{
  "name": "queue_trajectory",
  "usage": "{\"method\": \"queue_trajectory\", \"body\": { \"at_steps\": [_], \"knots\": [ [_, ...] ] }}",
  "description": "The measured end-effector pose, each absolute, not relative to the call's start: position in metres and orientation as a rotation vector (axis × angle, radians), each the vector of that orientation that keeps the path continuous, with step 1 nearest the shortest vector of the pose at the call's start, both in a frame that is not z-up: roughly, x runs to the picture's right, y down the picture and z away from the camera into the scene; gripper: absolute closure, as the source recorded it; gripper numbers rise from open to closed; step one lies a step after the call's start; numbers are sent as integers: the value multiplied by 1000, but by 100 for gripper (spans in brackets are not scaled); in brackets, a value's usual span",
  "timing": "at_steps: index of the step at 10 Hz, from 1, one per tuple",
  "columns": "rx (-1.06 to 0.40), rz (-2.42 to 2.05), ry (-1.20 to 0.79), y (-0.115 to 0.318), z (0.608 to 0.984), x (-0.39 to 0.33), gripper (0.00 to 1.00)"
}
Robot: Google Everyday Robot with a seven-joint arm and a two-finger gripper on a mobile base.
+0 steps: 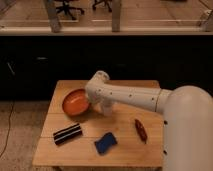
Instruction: Drag the ceramic bowl in a circle
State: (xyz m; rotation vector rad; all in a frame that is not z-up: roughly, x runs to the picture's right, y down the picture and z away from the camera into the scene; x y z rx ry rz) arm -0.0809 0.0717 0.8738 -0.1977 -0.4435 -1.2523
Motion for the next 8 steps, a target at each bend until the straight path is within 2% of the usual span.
{"method": "queue_trajectory", "body": {
  "at_steps": [8],
  "knots": [
    [-176,-1289,-446,70,879,-66,100]
  ]
}}
